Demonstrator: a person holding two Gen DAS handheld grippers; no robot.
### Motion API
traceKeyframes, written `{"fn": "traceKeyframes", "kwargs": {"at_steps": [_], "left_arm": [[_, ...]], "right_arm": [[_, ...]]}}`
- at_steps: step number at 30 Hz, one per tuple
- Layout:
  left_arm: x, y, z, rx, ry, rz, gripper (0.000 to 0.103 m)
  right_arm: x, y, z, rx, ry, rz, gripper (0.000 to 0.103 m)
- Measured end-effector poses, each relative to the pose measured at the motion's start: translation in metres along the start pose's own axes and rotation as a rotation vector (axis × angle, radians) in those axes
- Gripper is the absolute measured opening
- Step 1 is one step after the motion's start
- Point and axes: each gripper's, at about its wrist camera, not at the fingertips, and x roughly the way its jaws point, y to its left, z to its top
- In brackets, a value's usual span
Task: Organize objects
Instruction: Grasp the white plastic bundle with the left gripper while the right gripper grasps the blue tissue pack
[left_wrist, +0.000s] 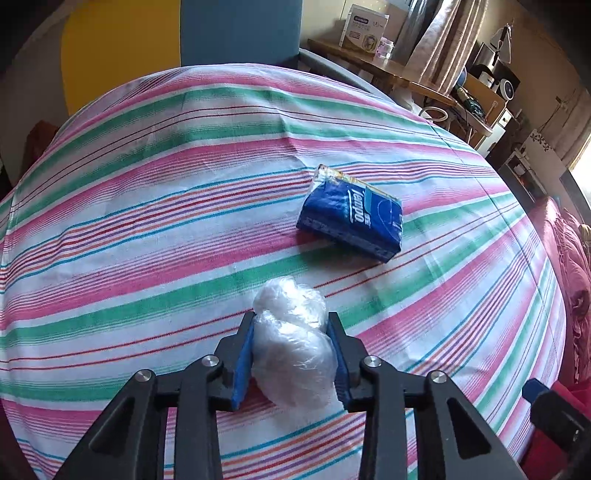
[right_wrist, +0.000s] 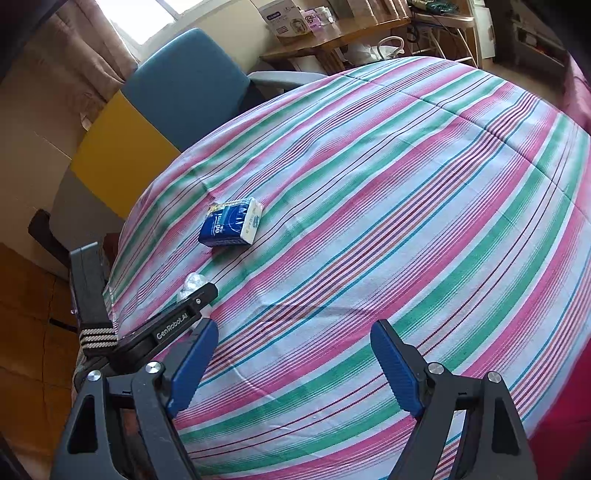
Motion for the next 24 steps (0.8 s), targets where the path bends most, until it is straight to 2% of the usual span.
{"fn": "traceKeyframes", "kwargs": {"at_steps": [7,13,18,22,24], "left_arm": [[-0.037,0.025,-0.061,-0.021,0.013,0.072,0.036],[-0.065,0.043,-0.105,-0.043,-0.008,0.062,0.036],[-0.074,0.052,-0.12,-0.074,-0.037,0.037,0.036],[-0.073,0.053,-0.12,-0.077,-0.045,0.025,0.036],[-0.073,0.053,-0.121,-0.077,-0.052,0.021,0.036]], "right_arm": [[0.002,0.003,-0.002,-0.023,0.016,-0.002,0.085],[0.009,0.017,-0.009,-0.093,0.062,0.0,0.085],[0.013,0.043,-0.011,-0.194,0.112,-0.001,0.085],[0.025,0.069,0.008,-0.278,0.099,-0.042,0.085],[0.038,0.076,0.022,-0.252,0.111,-0.053,0.085]]}}
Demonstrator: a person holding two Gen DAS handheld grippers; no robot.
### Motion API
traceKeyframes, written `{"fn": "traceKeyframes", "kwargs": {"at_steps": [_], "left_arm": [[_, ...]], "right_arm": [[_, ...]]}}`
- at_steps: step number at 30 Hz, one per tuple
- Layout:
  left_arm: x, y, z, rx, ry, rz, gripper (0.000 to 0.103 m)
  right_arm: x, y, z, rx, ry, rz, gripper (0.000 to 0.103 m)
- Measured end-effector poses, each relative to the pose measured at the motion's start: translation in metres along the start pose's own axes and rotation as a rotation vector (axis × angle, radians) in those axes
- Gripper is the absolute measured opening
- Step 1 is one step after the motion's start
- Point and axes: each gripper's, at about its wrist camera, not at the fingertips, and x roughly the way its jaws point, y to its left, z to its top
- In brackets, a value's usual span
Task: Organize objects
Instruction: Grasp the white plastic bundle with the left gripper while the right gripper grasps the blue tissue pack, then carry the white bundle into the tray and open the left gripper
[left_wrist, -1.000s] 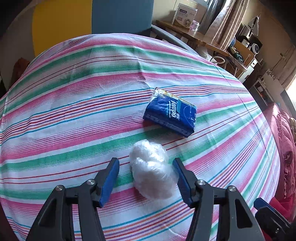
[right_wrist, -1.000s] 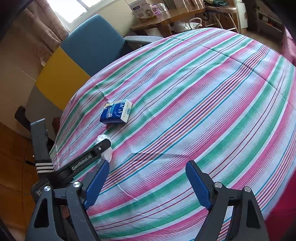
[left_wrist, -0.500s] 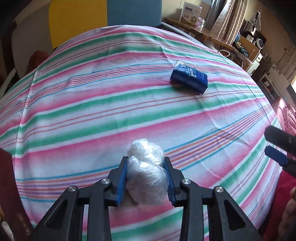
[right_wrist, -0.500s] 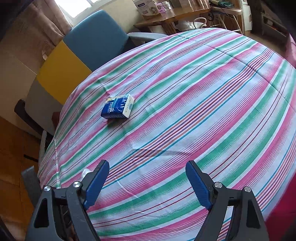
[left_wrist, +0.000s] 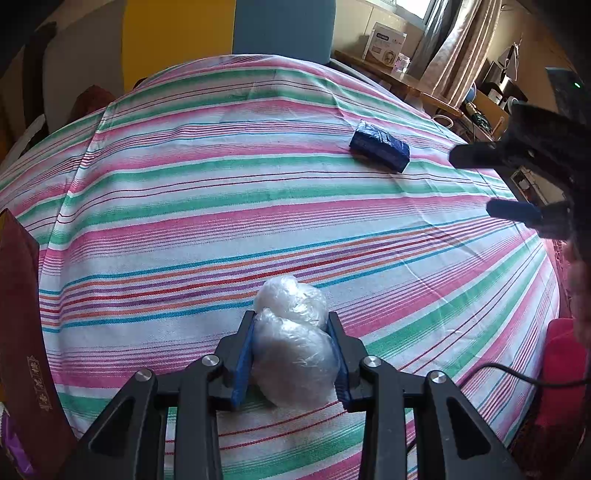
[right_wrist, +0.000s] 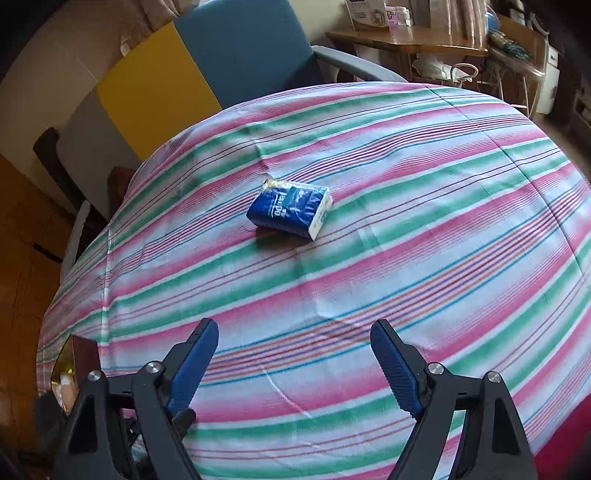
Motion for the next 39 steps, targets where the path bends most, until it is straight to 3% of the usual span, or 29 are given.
{"fn": "traceKeyframes", "kwargs": {"at_steps": [7,20,21,23,28,32,39], "left_arm": [[0.001,0.0,-0.002,-0.008,-0.021,-0.026,0.036],[0.004,0.009,0.0,-0.073,-0.03,-0.085,0.036],[0.004,0.009,0.0,-0.074,-0.03,-0.084,0.036],[0.004,0.008,0.001,-0.075,-0.03,-0.083,0.036],[0.007,0.007,0.003,-0.081,-0.029,-0.085,0.036],[0.006,0.009,0.002,-0.074,-0.029,-0.083,0.036],[-0.008,0.012,0.005,-0.076,-0.045,-0.047,0.036]], "right_arm": [[0.05,0.003,0.055,0.174,-0.005,-0.02,0.094],[0.113,0.019,0.1,0.195,0.028,-0.142,0.094],[0.116,0.02,0.101,0.188,0.033,-0.146,0.093],[0.12,0.022,0.102,0.155,0.047,-0.169,0.075],[0.102,0.033,0.082,0.008,0.052,-0.157,0.074],[0.076,0.036,0.041,-0.111,0.095,-0.131,0.074],[0.05,0.029,-0.034,-0.203,0.156,-0.117,0.074]]}}
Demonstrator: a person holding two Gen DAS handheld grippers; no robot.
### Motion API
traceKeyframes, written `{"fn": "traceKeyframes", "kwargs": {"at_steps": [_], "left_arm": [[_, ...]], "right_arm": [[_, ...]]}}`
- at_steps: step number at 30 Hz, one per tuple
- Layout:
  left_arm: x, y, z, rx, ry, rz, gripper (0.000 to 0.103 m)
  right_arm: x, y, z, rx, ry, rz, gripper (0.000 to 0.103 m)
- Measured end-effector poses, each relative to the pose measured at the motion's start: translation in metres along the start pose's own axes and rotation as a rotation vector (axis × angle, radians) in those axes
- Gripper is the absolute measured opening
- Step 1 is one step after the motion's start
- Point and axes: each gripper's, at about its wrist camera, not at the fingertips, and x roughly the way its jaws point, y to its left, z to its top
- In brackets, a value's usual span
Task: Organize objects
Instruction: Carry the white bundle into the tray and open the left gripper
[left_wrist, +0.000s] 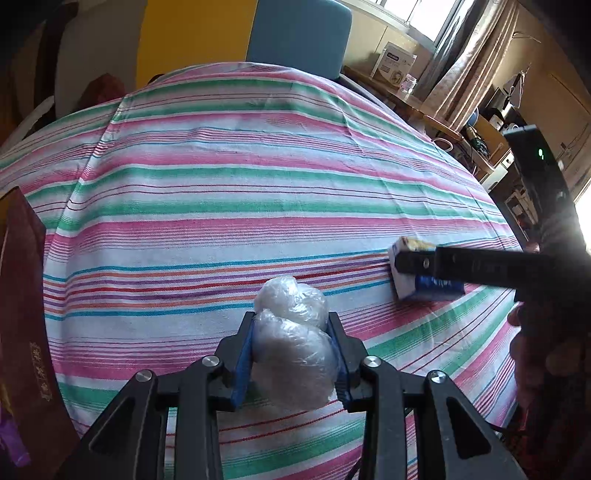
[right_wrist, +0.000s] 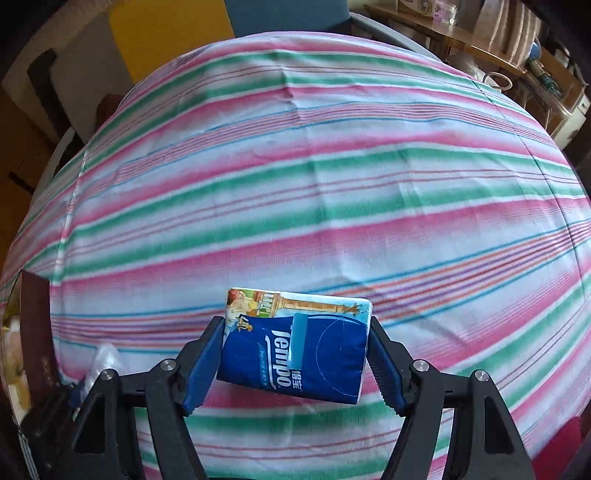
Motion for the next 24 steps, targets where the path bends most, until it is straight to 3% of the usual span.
{"fn": "traceKeyframes", "kwargs": {"at_steps": [16,24], "left_arm": [[-0.127,0.018,-0.026,0.054,-0.218,0.098,0.036],[-0.17,0.038,-0.043,0.035,-0.293,0.141,0.036]], "right_arm": [[0.01,-0.012,-0.007,0.006,-0.015,0.049,0.075],[0.017,0.003,-0.011,-0.079,-0.016,-0.023,0.078]]}}
